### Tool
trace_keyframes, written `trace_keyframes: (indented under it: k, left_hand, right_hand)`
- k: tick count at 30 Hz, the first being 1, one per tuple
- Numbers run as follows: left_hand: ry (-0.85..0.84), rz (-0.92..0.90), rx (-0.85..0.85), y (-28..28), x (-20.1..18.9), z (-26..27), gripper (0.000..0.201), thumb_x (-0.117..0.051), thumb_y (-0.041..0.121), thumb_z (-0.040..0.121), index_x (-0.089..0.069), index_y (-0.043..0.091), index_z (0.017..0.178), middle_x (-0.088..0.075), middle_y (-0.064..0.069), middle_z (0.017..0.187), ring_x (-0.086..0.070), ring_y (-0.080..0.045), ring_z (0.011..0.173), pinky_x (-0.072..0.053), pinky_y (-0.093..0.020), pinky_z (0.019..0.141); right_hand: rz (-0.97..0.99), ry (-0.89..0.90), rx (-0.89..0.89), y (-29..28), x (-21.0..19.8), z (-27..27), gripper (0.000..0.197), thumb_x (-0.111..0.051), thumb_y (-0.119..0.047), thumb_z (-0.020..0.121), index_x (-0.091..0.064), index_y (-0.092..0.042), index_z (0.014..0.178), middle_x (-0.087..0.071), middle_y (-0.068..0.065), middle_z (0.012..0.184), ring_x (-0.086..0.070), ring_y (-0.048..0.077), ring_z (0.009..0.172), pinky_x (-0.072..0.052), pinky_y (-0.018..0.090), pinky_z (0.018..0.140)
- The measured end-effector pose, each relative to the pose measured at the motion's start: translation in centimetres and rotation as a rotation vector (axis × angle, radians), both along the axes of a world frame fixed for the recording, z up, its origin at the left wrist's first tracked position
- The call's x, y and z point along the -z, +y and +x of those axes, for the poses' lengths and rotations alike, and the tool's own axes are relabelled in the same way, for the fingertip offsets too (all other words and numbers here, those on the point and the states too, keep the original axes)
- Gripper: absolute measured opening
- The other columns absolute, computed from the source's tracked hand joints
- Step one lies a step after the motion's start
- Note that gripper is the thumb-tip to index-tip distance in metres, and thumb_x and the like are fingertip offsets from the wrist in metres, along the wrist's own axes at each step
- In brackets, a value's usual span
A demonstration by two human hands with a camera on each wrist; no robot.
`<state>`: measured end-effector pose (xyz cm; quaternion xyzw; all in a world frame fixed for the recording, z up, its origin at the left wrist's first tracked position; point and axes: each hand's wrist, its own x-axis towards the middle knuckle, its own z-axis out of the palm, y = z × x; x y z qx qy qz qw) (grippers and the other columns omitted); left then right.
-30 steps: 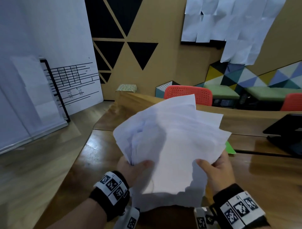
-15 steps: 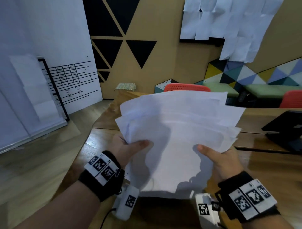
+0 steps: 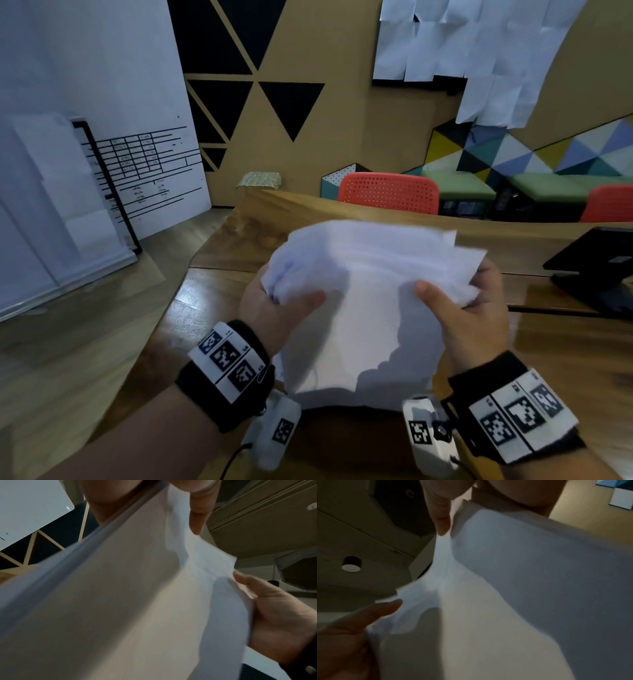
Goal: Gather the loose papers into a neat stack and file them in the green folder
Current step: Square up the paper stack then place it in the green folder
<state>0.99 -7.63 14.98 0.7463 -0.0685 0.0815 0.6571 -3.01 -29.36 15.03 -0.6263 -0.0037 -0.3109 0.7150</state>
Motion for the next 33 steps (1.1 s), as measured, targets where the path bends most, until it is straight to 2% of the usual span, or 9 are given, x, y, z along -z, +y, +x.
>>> trace_keyframes:
  k: [5, 12, 15, 19, 21, 23, 26, 28, 33]
  left_hand:
    - [-0.014, -0.233, 0.033, -0.4, -1.3, 0.8, 0.034, -0.076, 0.008, 0.07, -0.062, 0.023, 0.097, -0.066, 0.006, 0.085, -0.065, 0.003, 0.062, -0.053, -0.013, 0.057]
    - [0.127, -0.395, -0.124, -1.4, -2.8, 2.3, 0.019, -0.072, 0.038, 0.07, -0.072, 0.019, 0.064, -0.062, -0.013, 0.076, -0.057, -0.028, 0.074, -0.052, -0.042, 0.076]
    - [0.151, -0.35, -0.141, -1.7, -2.7, 2.5, 0.011, -0.072, 0.025, 0.07, -0.075, 0.022, 0.059, -0.066, -0.015, 0.08, -0.061, -0.029, 0.078, -0.052, -0.053, 0.086]
    - [0.13, -0.324, -0.113, -1.4, -2.4, 2.8, 0.02, -0.062, 0.005, 0.075, -0.072, 0.016, 0.061, -0.068, -0.012, 0.075, -0.061, -0.026, 0.074, -0.054, -0.038, 0.072]
    - [0.126, -0.344, -0.096, -1.1, -2.1, 3.0, 0.023, -0.059, 0.002, 0.077, -0.071, 0.016, 0.064, -0.068, -0.011, 0.075, -0.06, -0.027, 0.076, -0.052, -0.033, 0.07]
    - [0.104, -0.381, -0.026, -0.6, -1.5, 3.1, 0.007, -0.067, 0.015, 0.077, -0.07, 0.019, 0.071, -0.071, -0.003, 0.077, -0.062, -0.026, 0.083, -0.052, -0.033, 0.074]
    - [0.077, -0.392, 0.179, 0.5, 1.1, 3.2, 0.076, -0.083, 0.06, 0.036, -0.063, 0.019, 0.097, -0.075, 0.005, 0.08, -0.069, -0.013, 0.08, -0.057, -0.026, 0.07]
    - [0.104, -0.268, 0.216, 0.3, 2.2, 2.3, 0.093, -0.088, 0.055, 0.024, -0.06, 0.009, 0.1, -0.074, 0.006, 0.071, -0.069, -0.007, 0.068, -0.054, -0.016, 0.056]
    - [0.208, -0.055, -0.053, -0.6, 3.1, 1.2, 0.016, -0.083, 0.013, 0.064, -0.067, 0.015, 0.061, -0.065, 0.007, 0.054, -0.058, -0.013, 0.057, -0.047, -0.011, 0.043]
  right_hand:
    - [-0.037, -0.03, -0.024, -0.3, -0.6, 0.4, 0.022, -0.073, -0.027, 0.064, -0.065, -0.04, 0.08, -0.063, -0.005, 0.094, -0.061, 0.025, 0.087, -0.052, 0.041, 0.071]
    - [0.076, -0.006, -0.019, -0.8, -1.4, 1.2, 0.006, -0.069, -0.03, 0.059, -0.064, -0.03, 0.063, -0.058, -0.001, 0.083, -0.048, 0.025, 0.084, -0.04, 0.039, 0.077]
    - [-0.047, 0.014, 0.05, -0.6, -1.3, 1.4, 0.005, -0.073, -0.037, 0.065, -0.072, -0.032, 0.063, -0.064, 0.0, 0.084, -0.058, 0.02, 0.085, -0.047, 0.037, 0.081]
    - [0.009, 0.101, 0.148, -1.5, -0.3, 2.3, 0.023, -0.07, -0.011, 0.072, -0.065, -0.024, 0.054, -0.065, -0.001, 0.08, -0.053, 0.018, 0.067, -0.043, 0.033, 0.069]
    - [0.117, 0.054, 0.022, -2.0, 0.1, 2.4, 0.016, -0.078, -0.028, 0.065, -0.063, -0.024, 0.066, -0.068, -0.008, 0.077, -0.057, 0.012, 0.07, -0.045, 0.031, 0.072]
    - [0.197, 0.011, -0.154, -3.1, 1.0, 2.7, 0.058, -0.086, -0.051, 0.042, -0.06, -0.026, 0.087, -0.07, -0.007, 0.087, -0.063, 0.013, 0.078, -0.052, 0.03, 0.073]
    - [0.186, 0.101, -0.286, -2.9, 2.4, 2.1, 0.099, -0.089, -0.051, 0.02, -0.054, -0.023, 0.107, -0.072, -0.002, 0.091, -0.071, 0.012, 0.076, -0.057, 0.025, 0.06]
    - [0.17, 0.227, -0.267, -2.2, 3.6, 1.8, 0.101, -0.092, -0.038, 0.02, -0.058, -0.012, 0.112, -0.075, 0.002, 0.089, -0.071, 0.024, 0.088, -0.057, 0.025, 0.059]
    - [0.19, 0.297, -0.208, -1.1, 4.7, 1.7, 0.075, -0.09, -0.047, 0.016, -0.075, -0.018, 0.084, -0.077, 0.003, 0.09, -0.071, 0.029, 0.088, -0.057, 0.041, 0.08]
